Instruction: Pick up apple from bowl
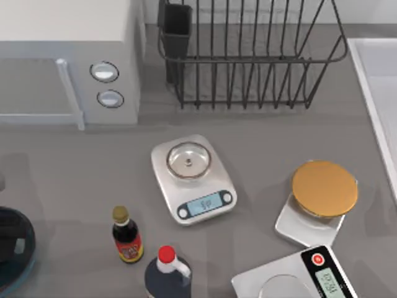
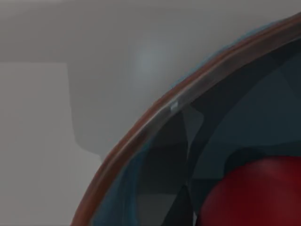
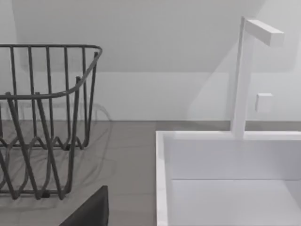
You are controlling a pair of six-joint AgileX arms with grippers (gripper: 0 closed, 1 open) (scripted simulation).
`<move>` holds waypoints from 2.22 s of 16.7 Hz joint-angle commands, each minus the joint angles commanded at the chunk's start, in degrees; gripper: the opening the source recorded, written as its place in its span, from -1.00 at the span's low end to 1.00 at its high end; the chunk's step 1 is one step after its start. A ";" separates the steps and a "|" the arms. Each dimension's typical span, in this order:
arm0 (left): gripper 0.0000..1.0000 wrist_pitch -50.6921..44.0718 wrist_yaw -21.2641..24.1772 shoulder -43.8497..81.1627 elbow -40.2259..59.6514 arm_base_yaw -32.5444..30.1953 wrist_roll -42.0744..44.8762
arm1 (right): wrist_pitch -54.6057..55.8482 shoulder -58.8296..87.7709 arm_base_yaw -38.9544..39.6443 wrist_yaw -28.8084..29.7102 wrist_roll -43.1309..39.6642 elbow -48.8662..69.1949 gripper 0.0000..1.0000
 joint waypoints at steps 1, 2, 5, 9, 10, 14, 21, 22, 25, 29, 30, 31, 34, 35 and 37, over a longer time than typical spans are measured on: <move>-1.00 0.00 0.00 0.00 0.00 0.00 0.00 | 0.00 0.00 0.00 0.00 0.00 0.00 1.00; -1.00 0.00 0.00 0.00 0.00 0.00 0.00 | 0.00 0.00 0.00 0.00 0.00 0.00 1.00; -1.00 0.00 0.00 0.00 0.00 0.00 0.00 | 0.00 0.00 0.00 0.00 0.00 0.00 1.00; -1.00 -3.71 -0.41 -1.73 3.23 -0.20 -0.15 | 0.00 0.00 0.00 0.00 0.00 0.00 1.00; -1.00 -5.62 -0.41 -1.54 5.08 -0.20 -0.16 | 0.00 0.00 0.00 0.00 0.00 0.00 1.00; -1.00 -19.33 -0.42 -1.22 18.39 -0.32 -0.28 | 0.00 0.00 0.00 0.00 0.00 0.00 1.00; -1.00 -52.55 -0.43 -3.46 49.04 -0.86 -0.85 | 0.00 0.00 0.00 0.00 0.00 0.00 1.00; -1.00 -55.51 -0.43 -3.96 51.91 -0.95 -0.95 | 0.00 0.00 0.00 0.00 0.00 0.00 1.00; -1.00 -60.70 -0.43 -5.18 56.93 -1.14 -1.15 | 0.00 0.00 0.00 0.00 0.00 0.00 1.00; -1.00 -61.29 -0.43 -5.35 57.50 -1.16 -1.18 | 0.00 0.00 0.00 0.00 0.00 0.00 1.00; -1.00 -61.15 -0.46 -5.18 57.33 -0.90 -1.06 | 0.00 0.00 0.00 0.00 0.00 0.00 1.00; -1.00 -61.12 -0.46 -5.08 57.37 -1.03 -1.19 | 0.00 0.00 0.00 0.00 0.00 0.00 1.00; -1.00 -59.98 -0.42 -2.32 58.34 -4.85 -5.01 | 0.00 0.00 0.00 0.00 0.00 0.00 1.00; -1.00 -59.18 -0.40 -0.77 58.80 -7.34 -7.50 | 0.00 0.00 0.00 0.00 0.00 0.00 1.00; -1.00 -57.02 -0.33 2.86 59.72 -13.84 -13.94 | 0.00 0.00 0.00 0.00 0.00 0.00 1.00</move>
